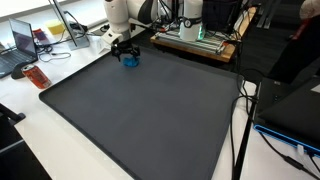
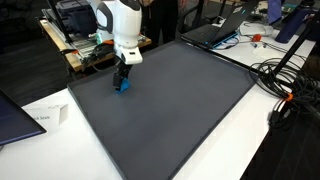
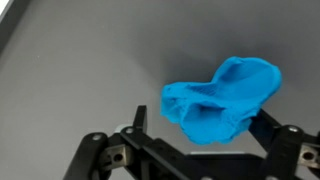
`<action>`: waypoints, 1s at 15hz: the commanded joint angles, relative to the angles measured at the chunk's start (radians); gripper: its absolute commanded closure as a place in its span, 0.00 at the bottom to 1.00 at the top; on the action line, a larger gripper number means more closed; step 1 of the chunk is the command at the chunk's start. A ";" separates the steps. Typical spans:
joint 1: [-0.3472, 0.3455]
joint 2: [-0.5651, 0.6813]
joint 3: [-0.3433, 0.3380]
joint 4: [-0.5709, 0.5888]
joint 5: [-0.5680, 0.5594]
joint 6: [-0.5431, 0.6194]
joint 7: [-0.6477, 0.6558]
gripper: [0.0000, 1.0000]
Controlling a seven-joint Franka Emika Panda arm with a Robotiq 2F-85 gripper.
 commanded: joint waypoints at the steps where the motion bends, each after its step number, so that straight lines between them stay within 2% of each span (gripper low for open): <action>1: -0.044 0.044 0.031 0.035 0.069 0.003 -0.148 0.00; 4: -0.056 0.063 0.044 0.050 0.113 -0.014 -0.240 0.00; 6: -0.052 0.079 0.038 0.064 0.122 -0.029 -0.257 0.00; 7: -0.052 0.086 0.037 0.069 0.124 -0.038 -0.271 0.23; 9: -0.043 0.096 0.029 0.079 0.122 -0.060 -0.268 0.32; 15: -0.028 0.089 0.018 0.113 0.116 -0.152 -0.248 0.73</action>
